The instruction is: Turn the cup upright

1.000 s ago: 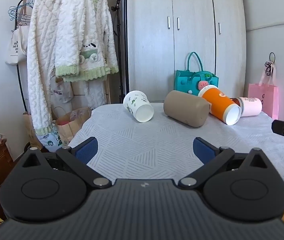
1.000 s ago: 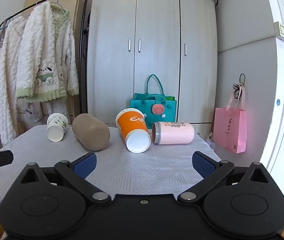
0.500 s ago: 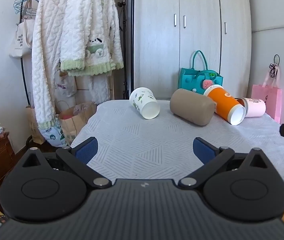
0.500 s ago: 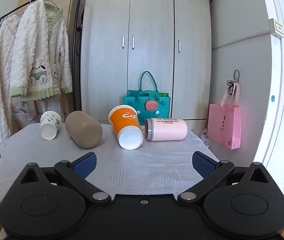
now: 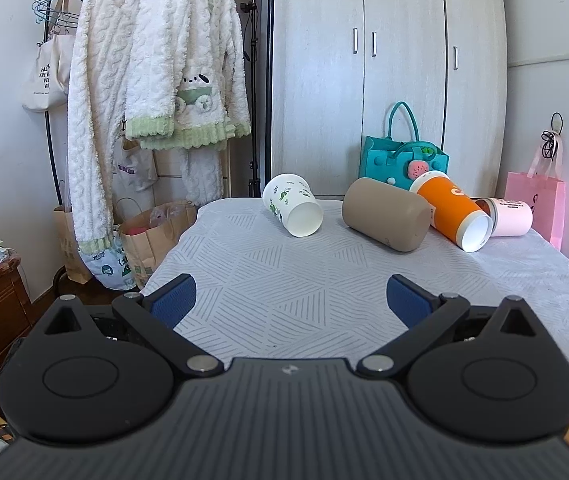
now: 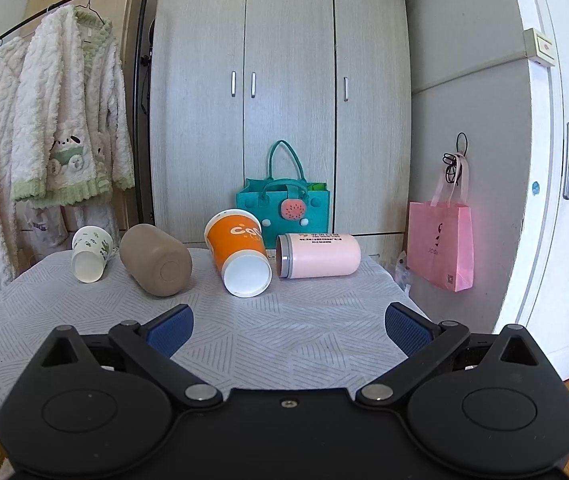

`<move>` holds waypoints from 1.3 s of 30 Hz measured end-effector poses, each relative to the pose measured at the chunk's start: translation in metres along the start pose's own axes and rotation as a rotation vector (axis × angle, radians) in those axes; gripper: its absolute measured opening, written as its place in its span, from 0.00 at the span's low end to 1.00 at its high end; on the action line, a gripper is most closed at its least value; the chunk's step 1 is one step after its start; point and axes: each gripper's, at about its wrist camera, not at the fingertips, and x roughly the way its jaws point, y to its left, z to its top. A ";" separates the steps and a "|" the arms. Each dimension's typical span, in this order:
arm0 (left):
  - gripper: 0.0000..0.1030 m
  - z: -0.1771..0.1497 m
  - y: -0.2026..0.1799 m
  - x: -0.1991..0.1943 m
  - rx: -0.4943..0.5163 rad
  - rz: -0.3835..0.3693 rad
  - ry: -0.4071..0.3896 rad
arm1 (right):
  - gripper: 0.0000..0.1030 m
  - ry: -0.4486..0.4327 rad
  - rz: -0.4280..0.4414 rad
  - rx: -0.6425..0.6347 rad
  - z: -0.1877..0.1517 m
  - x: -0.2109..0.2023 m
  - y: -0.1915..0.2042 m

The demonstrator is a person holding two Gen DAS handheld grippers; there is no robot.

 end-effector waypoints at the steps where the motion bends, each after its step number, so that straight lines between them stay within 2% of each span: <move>1: 1.00 0.000 0.000 -0.001 -0.002 -0.005 -0.003 | 1.00 0.001 0.000 0.001 0.000 0.000 0.001; 39: 1.00 0.000 0.005 0.000 -0.034 -0.013 0.057 | 1.00 0.025 0.008 -0.011 -0.003 -0.002 0.006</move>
